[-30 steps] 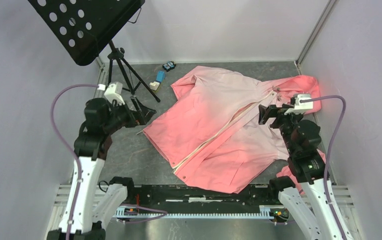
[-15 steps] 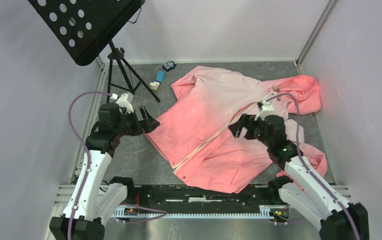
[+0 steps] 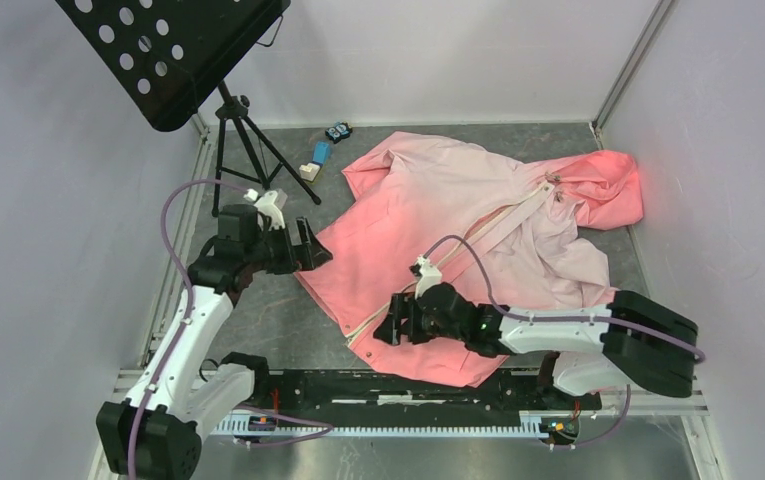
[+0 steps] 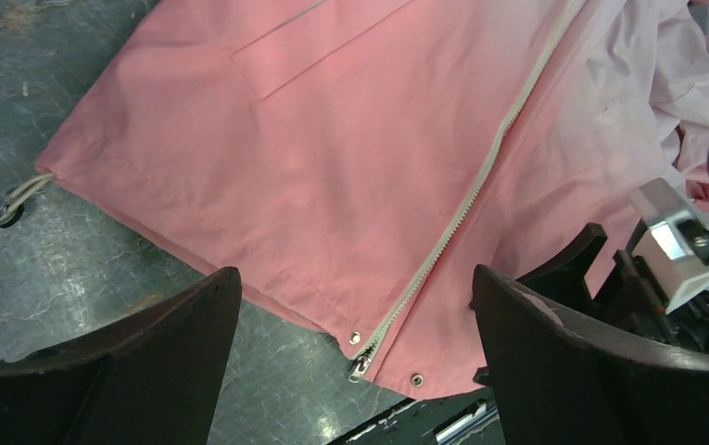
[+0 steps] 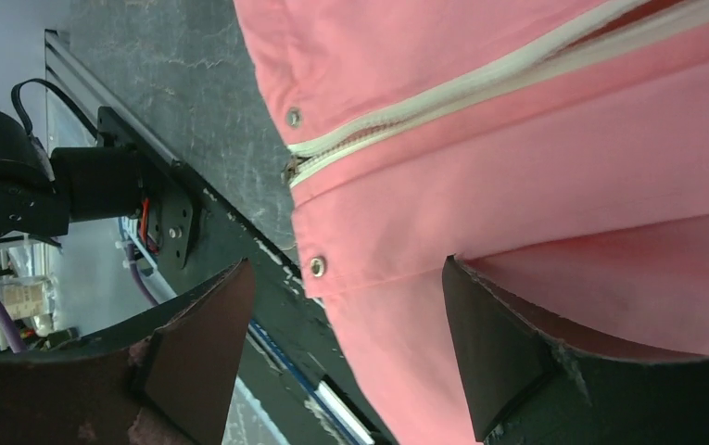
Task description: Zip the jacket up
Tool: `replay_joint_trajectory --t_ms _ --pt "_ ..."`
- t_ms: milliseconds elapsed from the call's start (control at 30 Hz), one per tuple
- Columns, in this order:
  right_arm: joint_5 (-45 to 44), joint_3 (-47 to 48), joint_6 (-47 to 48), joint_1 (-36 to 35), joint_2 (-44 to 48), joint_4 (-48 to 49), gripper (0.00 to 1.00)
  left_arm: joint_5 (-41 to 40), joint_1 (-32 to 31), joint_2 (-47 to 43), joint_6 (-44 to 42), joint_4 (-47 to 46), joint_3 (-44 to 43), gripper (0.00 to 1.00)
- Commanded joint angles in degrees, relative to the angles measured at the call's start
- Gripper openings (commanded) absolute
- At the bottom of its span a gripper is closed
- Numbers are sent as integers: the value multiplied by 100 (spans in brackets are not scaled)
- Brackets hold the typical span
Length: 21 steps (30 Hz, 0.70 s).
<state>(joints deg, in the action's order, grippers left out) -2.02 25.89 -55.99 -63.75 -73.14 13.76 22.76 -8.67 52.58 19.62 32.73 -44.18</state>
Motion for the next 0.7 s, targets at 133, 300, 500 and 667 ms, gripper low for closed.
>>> replay_joint_trajectory --t_ms 133,300,500,667 --pt "-854 480 -1189 -751 -630 334 80 -114 -341 -4 -327 -83 -12 100" --pt "-1349 -13 -1678 -780 -587 394 79 -259 -607 0 -297 -26 -11 100" --pt "-1535 -125 -1646 -782 -663 391 75 -657 -1326 -23 -50 -37 57 100" --pt "-1779 -216 -1507 -752 -775 470 72 -542 -1901 -11 667 -252 214 100"
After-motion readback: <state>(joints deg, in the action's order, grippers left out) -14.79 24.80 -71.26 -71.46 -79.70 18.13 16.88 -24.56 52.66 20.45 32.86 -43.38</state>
